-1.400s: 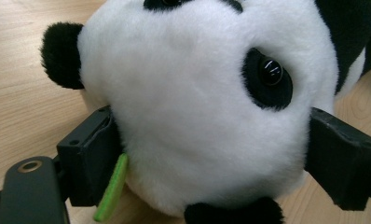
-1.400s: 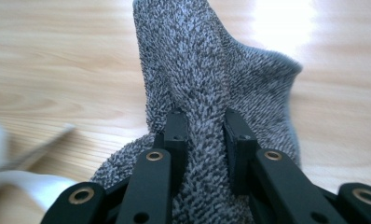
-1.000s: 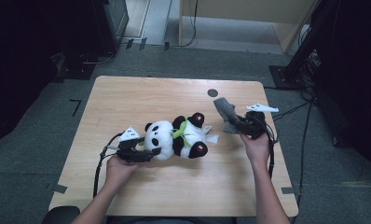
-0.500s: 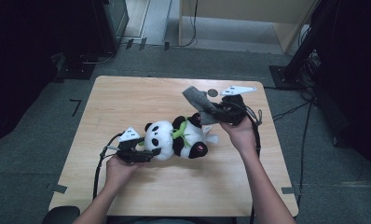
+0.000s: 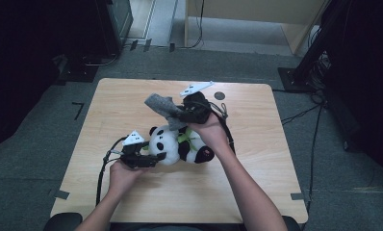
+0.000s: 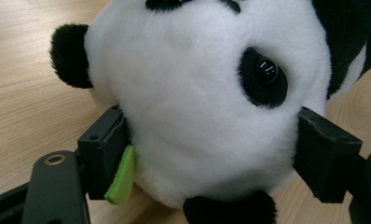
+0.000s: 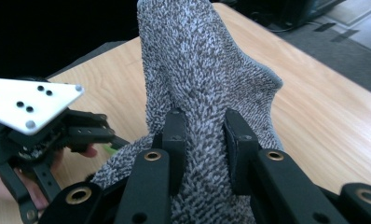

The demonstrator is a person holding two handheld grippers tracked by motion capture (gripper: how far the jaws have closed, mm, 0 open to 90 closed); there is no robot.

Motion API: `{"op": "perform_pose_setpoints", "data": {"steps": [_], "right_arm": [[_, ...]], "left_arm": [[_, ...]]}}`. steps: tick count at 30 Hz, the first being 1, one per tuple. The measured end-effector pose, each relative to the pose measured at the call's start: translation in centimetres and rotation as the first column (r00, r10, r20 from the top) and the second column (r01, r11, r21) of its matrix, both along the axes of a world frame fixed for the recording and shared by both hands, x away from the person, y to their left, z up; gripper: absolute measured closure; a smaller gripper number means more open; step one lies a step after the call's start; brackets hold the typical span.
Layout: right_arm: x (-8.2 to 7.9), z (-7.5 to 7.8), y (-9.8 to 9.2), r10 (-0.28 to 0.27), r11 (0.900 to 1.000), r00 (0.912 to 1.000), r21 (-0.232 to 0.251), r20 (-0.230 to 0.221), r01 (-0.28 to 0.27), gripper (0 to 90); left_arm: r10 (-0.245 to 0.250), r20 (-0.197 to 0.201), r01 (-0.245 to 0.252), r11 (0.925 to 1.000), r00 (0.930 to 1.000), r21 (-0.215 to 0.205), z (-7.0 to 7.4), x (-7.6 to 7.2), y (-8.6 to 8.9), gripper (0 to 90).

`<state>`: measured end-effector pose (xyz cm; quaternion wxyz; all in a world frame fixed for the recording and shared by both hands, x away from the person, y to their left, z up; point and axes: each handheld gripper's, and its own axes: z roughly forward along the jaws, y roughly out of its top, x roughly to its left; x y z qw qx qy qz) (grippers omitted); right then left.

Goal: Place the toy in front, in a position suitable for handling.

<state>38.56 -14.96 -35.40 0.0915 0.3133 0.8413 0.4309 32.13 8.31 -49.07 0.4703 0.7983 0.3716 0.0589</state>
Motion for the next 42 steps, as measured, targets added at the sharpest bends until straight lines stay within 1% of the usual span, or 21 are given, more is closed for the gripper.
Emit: {"op": "perform_pose_setpoints", "data": {"steps": [2,5,7,10,12,15,17,19,23,27,32,35,36,38,42], "right_arm": [[0.2,-0.7,1.2,0.022,1.0,0.9995,-0.016,-0.023,-0.022,74.7],[0.5,-2.1,2.7,0.053,0.997,0.9963,-0.052,-0.068,-0.056,74.8],[0.6,-3.0,3.5,0.073,0.994,0.993,-0.073,-0.093,-0.08,74.7],[0.9,-4.1,4.3,0.094,0.988,0.9858,-0.106,-0.139,-0.109,74.7],[0.9,-4.6,4.6,0.108,0.986,0.9825,-0.106,-0.152,-0.125,74.5],[1.1,-5.1,4.6,0.108,0.987,0.9782,-0.097,-0.177,-0.127,73.7],[1.2,-5.4,4.2,0.103,0.989,0.9782,-0.086,-0.18,-0.12,73.8],[1.5,-5.7,3.8,0.085,0.993,0.9768,-0.068,-0.197,-0.1,73.9],[1.7,-5.8,3.4,0.071,0.995,0.9769,-0.06,-0.202,-0.085,73.7],[1.9,-5.7,3.1,0.073,0.994,0.9747,-0.059,-0.211,-0.087,73.4],[2.4,-5.6,1.7,0.05,0.994,0.9752,-0.081,-0.216,-0.069,74.2],[2.5,-5.4,0.8,0.002,0.99,0.9847,-0.137,-0.174,-0.026,74.8],[2.6,-5.4,0.5,-0.01,0.99,0.986,-0.143,-0.167,-0.014,75.1],[2.8,-5.4,-0.2,-0.023,0.991,0.9847,-0.133,-0.173,0.0,75.2],[2.7,-5.3,-0.4,-0.025,0.989,0.9884,-0.15,-0.15,0.002,75.2]], "left_arm": [[0.0,0.001,0.0,1.0,1.0,0.002,0.0,0.0,0.0,21.9],[0.001,-0.003,-0.001,1.0,1.0,0.001,0.0,0.0,0.0,21.9],[0.001,-0.005,-0.001,1.0,1.0,0.0,0.0,0.0,0.0,21.9],[0.0,-0.006,0.0,1.0,1.0,0.003,0.0,0.0,0.0,21.9],[0.0,-0.008,0.001,1.0,1.0,0.006,0.0,0.0,0.1,21.9],[0.004,-0.014,-0.004,1.0,0.9999,0.008,0.0,0.0,0.0,22.0],[0.011,-0.019,-0.011,0.9999,0.9998,0.006,0.0,0.0,0.0,22.9],[0.013,-0.027,-0.013,0.9999,0.9995,-0.004,0.0,0.1,0.0,24.4],[0.012,-0.035,-0.012,0.9999,0.9993,-0.003,0.0,0.2,0.1,26.2],[0.008,-0.034,-0.008,1.0,0.9994,-0.002,0.0,0.2,0.2,26.5],[0.005,-0.034,-0.005,1.0,0.9994,-0.004,0.0,0.2,0.2,26.5],[0.006,-0.041,-0.007,0.9999,0.9992,-0.011,0.0,0.3,0.3,27.0],[0.007,-0.04,-0.008,0.9999,0.9992,-0.013,0.0,0.3,0.3,27.1],[0.008,-0.039,-0.008,0.9998,0.9992,-0.017,0.0,0.3,0.2,27.4],[0.007,-0.038,-0.007,0.9998,0.9993,-0.019,0.0,0.3,0.2,27.7]]}}
